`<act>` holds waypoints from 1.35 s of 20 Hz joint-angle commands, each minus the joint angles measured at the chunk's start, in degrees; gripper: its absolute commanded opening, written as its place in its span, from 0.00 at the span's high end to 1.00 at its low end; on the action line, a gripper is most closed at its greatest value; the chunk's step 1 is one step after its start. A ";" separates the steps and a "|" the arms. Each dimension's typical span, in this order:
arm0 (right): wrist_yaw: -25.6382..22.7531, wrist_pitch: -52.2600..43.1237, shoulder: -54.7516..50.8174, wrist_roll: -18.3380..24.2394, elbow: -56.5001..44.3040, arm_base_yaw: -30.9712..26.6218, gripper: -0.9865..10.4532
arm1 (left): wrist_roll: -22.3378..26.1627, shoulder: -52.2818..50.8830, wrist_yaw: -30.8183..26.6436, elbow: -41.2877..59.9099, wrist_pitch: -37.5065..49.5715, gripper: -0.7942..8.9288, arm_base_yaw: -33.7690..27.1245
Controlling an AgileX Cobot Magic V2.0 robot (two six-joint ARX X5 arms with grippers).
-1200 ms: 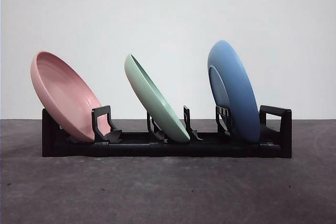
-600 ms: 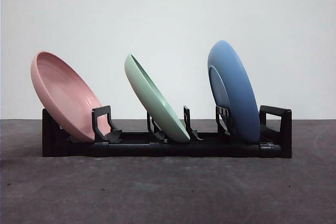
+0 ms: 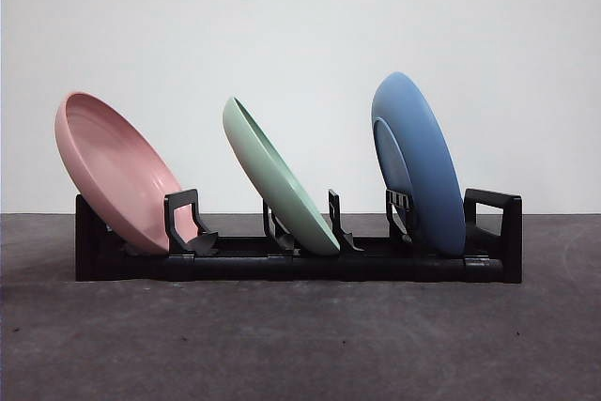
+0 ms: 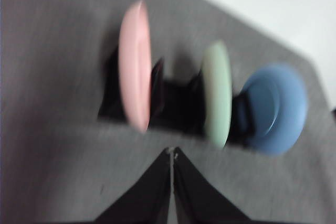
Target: Place the plate
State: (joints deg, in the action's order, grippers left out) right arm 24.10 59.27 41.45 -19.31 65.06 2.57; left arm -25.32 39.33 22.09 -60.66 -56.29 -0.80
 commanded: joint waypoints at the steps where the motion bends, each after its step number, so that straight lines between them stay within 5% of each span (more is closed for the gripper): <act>1: 1.01 1.05 2.47 2.69 1.05 0.63 0.90 | 4.00 2.69 0.48 -1.60 -3.61 0.91 0.52; 5: 2.08 0.48 4.44 4.96 1.05 1.81 0.89 | 5.75 4.48 0.48 -1.60 -4.81 0.84 0.90; 8: 2.03 0.37 6.25 5.88 1.05 2.25 0.74 | 6.47 4.92 0.48 -1.57 -4.98 0.58 0.87; 9: 2.08 0.35 6.71 5.88 1.05 2.27 0.73 | 6.45 4.92 0.48 -1.57 -4.98 0.56 0.87; 15: 7.89 -8.55 14.91 3.21 1.92 6.16 0.73 | 6.51 4.85 0.46 -1.57 -4.57 0.56 0.87; 27: 6.99 -17.97 45.13 6.75 14.58 13.38 0.73 | 6.71 4.85 0.44 -1.57 -3.96 0.56 0.87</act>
State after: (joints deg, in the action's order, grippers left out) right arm 31.27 41.56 85.80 -13.67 78.37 15.68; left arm -19.46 43.88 22.30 -61.04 -61.01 -0.08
